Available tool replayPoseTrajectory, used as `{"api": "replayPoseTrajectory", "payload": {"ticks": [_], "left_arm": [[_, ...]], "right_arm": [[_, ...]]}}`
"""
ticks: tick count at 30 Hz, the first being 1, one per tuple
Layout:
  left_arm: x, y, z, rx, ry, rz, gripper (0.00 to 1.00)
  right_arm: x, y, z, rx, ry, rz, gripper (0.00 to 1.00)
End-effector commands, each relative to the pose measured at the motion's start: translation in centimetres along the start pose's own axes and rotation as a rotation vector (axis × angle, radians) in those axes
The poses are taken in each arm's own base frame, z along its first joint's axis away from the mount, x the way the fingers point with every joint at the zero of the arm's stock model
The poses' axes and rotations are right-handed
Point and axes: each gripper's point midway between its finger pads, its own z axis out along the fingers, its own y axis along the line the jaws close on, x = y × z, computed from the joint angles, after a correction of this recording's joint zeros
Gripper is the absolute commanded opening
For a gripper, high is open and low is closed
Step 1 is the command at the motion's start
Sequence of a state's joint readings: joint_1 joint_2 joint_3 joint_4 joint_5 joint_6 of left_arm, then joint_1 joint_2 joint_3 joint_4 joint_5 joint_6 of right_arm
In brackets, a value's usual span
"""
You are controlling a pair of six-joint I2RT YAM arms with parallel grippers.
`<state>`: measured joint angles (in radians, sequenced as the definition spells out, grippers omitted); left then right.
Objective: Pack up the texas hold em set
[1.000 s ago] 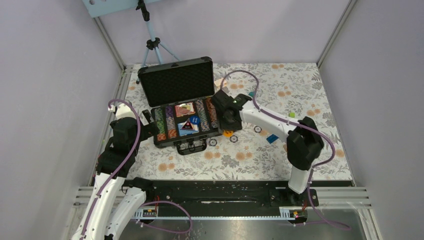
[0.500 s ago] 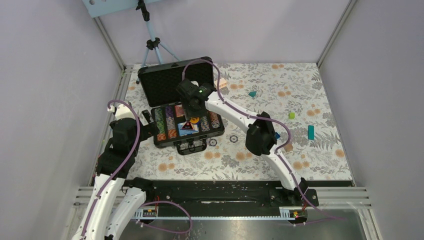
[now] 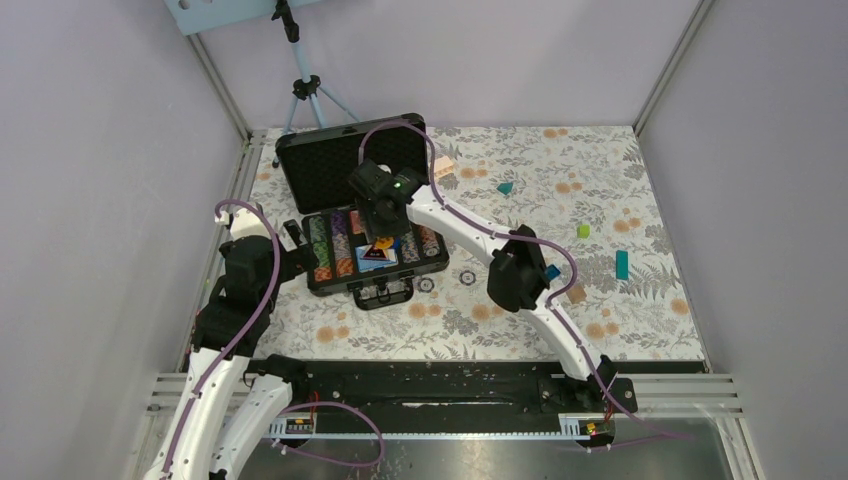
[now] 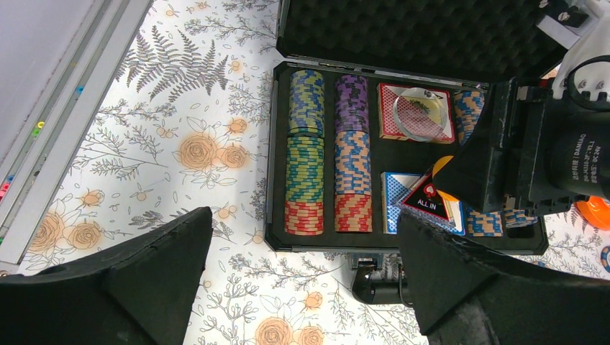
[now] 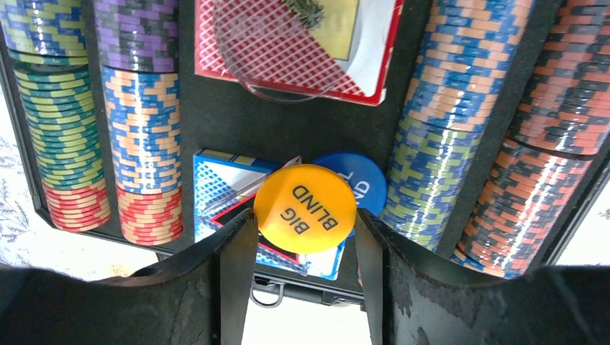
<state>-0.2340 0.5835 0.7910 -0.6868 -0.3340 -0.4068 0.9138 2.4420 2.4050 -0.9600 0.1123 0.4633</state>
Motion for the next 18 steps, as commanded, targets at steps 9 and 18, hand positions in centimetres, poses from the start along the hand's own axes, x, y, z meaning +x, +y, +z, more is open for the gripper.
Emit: {"api": "replayPoseTrajectory", "payload": {"ticks": [9, 18], "left_arm": [[-1.1, -0.2, -0.2, 0.013, -0.047, 0.000, 0.99], [-1.1, -0.2, -0.1, 0.010, -0.048, 0.000, 0.99]], "right_arm": [[1.2, 4.0, -1.6, -0.072, -0.005, -0.070, 0.58], [0.4, 4.5, -2.3, -0.078, -0.043, -0.067, 0.77]]}}
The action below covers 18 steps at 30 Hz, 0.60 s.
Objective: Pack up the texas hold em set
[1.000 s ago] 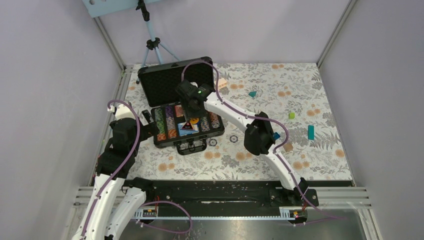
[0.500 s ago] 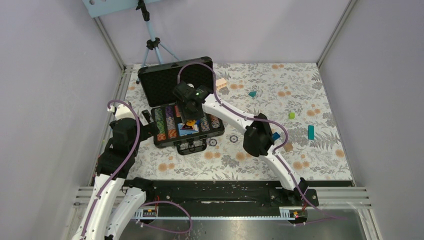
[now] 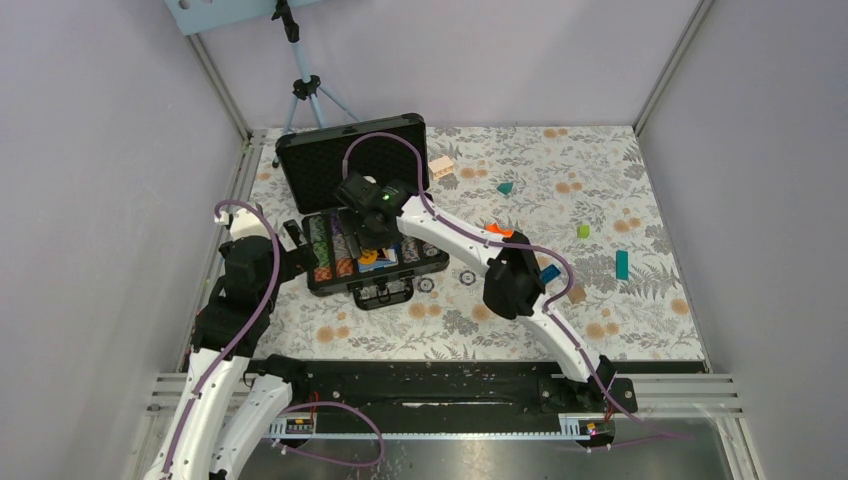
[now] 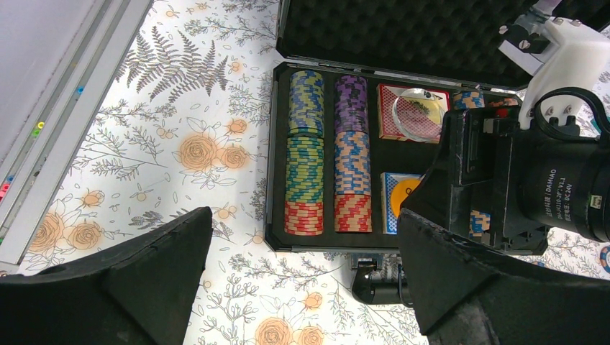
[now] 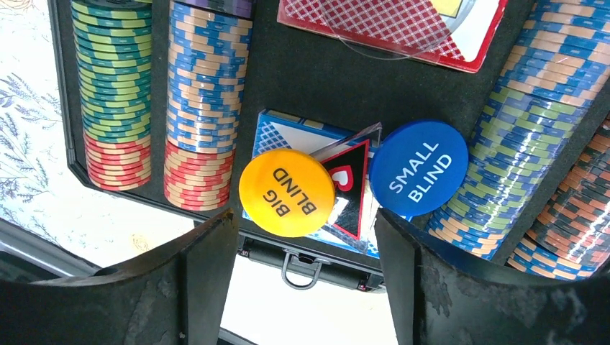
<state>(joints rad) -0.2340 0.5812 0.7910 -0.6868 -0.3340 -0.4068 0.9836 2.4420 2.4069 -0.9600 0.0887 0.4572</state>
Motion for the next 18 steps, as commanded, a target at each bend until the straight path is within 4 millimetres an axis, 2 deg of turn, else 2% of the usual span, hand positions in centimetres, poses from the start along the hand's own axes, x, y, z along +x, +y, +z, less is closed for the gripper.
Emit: {"api": "replayPoseTrajectory", "payload": {"ticks": [1, 4, 6, 11, 16, 17, 18], "left_arm": [[-1.1, -0.2, -0.1, 0.009, -0.048, 0.001, 0.99], [-1.0, -0.1, -0.1, 0.006, -0.046, 0.001, 0.99], [-1.0, -0.1, -0.1, 0.004, -0.047, 0.002, 0.99], [-1.0, -0.1, -0.1, 0.004, -0.046, 0.001, 0.99], [-1.1, 0.1, 0.0, -0.007, -0.051, 0.004, 0.99], [-1.2, 0.2, -0.1, -0.014, -0.051, 0.005, 0.99], [-1.1, 0.3, -0.1, -0.021, -0.050, 0.005, 0.99]], "right_arm": [[-2.3, 1.0, -2.3, -0.031, -0.086, 0.001, 0.77], [-3.7, 1.2, -4.3, -0.053, -0.157, 0.009, 0.77], [-5.0, 1.2, -6.5, -0.064, -0.224, 0.014, 0.77], [-6.0, -1.2, -10.9, 0.010, -0.336, 0.030, 0.78], [-4.0, -6.0, -13.7, 0.085, -0.385, 0.111, 0.84], [-2.3, -7.8, -13.1, 0.118, -0.359, 0.130, 0.85], [-1.3, -9.4, -13.3, 0.137, -0.356, 0.157, 0.87]]}}
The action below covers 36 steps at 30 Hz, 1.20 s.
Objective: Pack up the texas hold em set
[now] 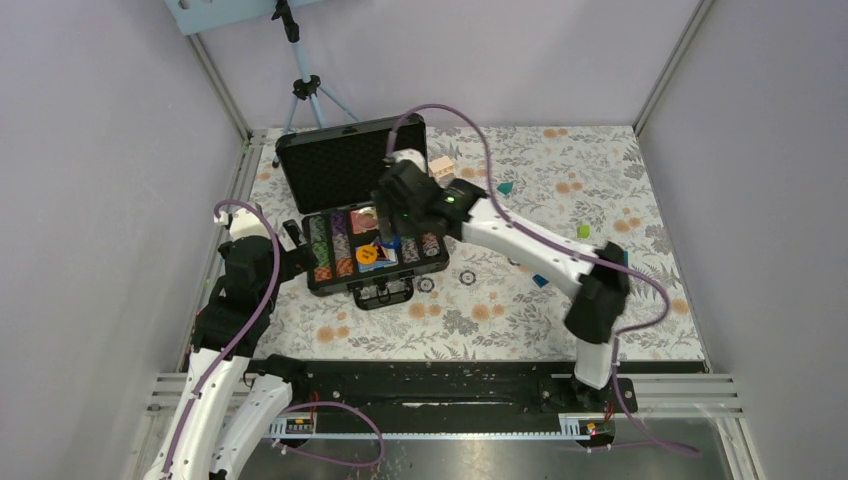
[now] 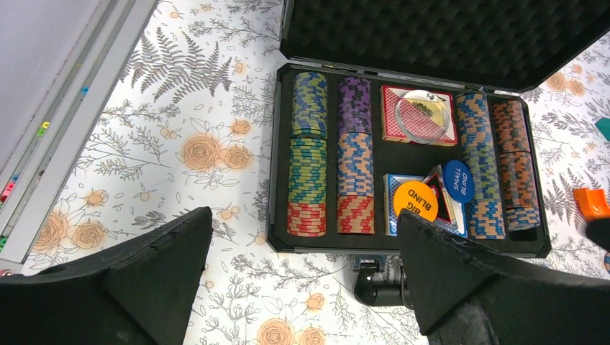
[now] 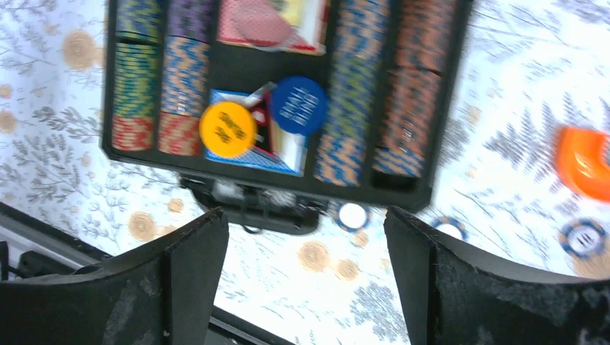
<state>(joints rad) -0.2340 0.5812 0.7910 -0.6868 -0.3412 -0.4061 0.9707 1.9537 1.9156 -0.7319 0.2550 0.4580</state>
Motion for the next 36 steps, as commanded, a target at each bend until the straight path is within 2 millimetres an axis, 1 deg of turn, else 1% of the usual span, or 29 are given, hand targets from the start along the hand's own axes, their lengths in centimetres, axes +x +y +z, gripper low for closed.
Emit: {"api": "replayPoseTrajectory", "payload": {"ticks": [1, 2, 3, 4, 7, 10, 14, 20, 24, 32, 36], "left_arm": [[-1.1, 0.3, 0.0, -0.019, -0.047, 0.004, 0.99], [-1.0, 0.4, 0.0, -0.023, -0.047, 0.003, 0.99], [-1.0, 0.4, 0.0, -0.026, -0.047, 0.003, 0.99], [-1.0, 0.5, 0.0, -0.033, -0.046, 0.002, 0.99], [-1.2, 0.6, -0.1, -0.038, -0.049, -0.002, 0.99], [-1.3, 0.5, -0.2, -0.034, -0.048, -0.016, 0.99], [-1.1, -0.2, -0.2, -0.014, -0.026, -0.048, 0.99], [-1.6, -0.8, 0.0, 0.006, -0.026, -0.057, 0.99], [-1.9, -1.1, 0.2, 0.016, -0.026, -0.045, 0.99], [-2.3, -1.7, 0.3, 0.056, -0.060, -0.010, 0.99], [-1.9, -1.5, 0.5, 0.058, -0.061, 0.002, 0.99]], "right_arm": [[0.5, -7.3, -2.7, 0.129, -0.081, 0.125, 0.88], [1.6, -9.2, -2.9, 0.156, -0.070, 0.154, 0.90], [2.1, -11.7, -3.7, 0.185, -0.073, 0.200, 0.91], [3.2, -13.7, -3.8, 0.216, -0.058, 0.235, 0.92], [6.3, -18.4, -4.5, 0.297, -0.022, 0.296, 0.94], [8.7, -21.9, -5.4, 0.388, 0.016, 0.326, 0.95], [11.4, -24.9, -6.1, 0.471, 0.077, 0.377, 0.96], [14.8, -27.7, -6.6, 0.513, 0.129, 0.487, 0.96], [16.3, -28.7, -7.2, 0.531, 0.143, 0.521, 0.97], [17.0, -29.9, -9.5, 0.542, 0.083, 0.609, 0.97], [17.4, -30.2, -10.9, 0.560, 0.066, 0.635, 0.96]]}}
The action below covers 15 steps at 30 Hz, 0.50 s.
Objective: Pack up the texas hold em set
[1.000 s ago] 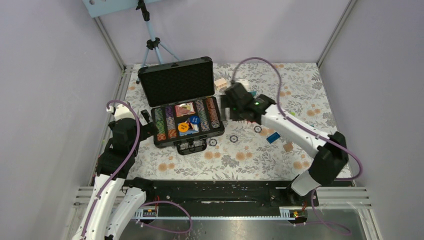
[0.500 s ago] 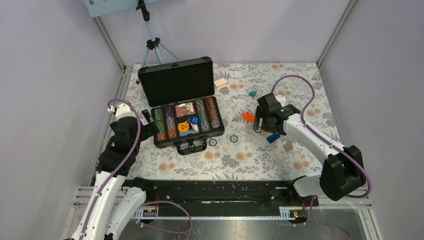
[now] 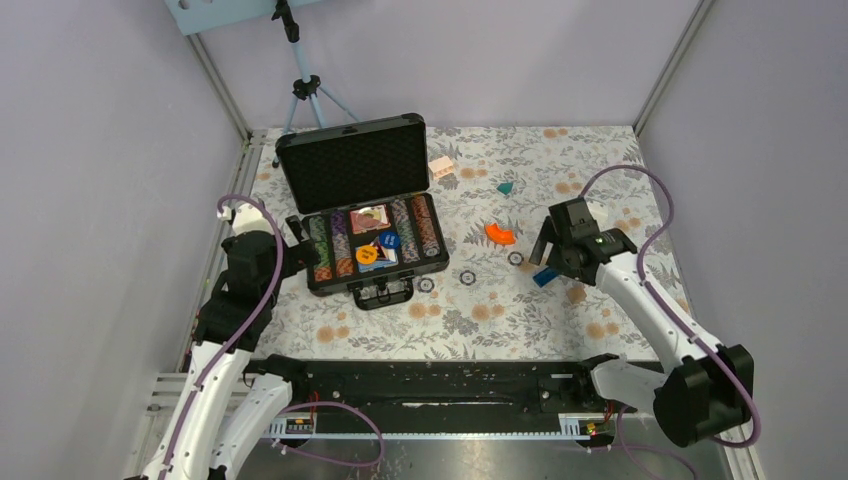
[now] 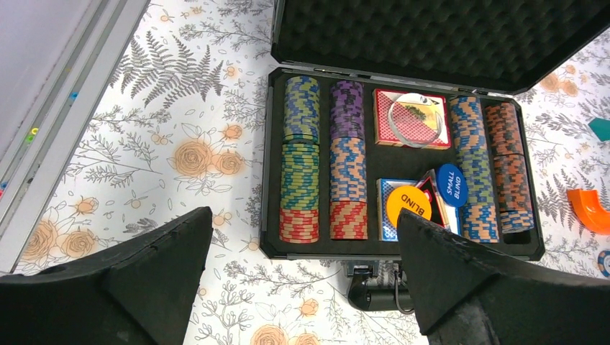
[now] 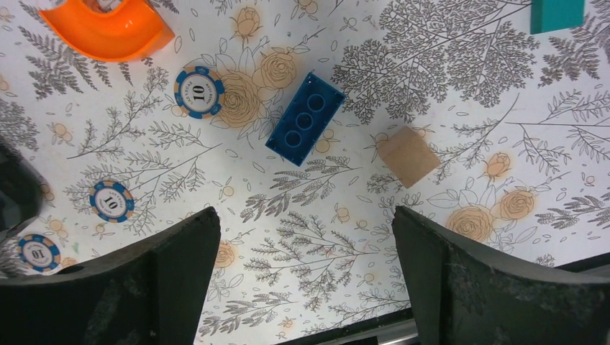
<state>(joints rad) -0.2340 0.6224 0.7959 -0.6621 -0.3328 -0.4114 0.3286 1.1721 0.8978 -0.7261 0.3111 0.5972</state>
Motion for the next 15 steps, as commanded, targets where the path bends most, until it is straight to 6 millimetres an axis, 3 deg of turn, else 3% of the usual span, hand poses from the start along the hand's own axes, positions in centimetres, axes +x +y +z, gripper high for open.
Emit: {"api": "replayPoseTrajectory", "payload": {"ticks": [1, 7, 15], "left_arm": [[-1.9, -1.1, -0.3, 0.060, -0.076, 0.005, 0.99], [-1.8, -1.6, -0.2, 0.083, -0.069, 0.014, 0.99], [-1.5, -1.3, -0.1, 0.072, -0.059, 0.020, 0.99]], "right_arm": [[0.3, -1.4, -1.2, 0.017, -0.009, 0.055, 0.96], [0.3, -2.5, -1.6, 0.041, -0.027, 0.108, 0.96], [-0.2, 0.6, -1.1, -0.043, 0.020, 0.116, 0.86]]}}
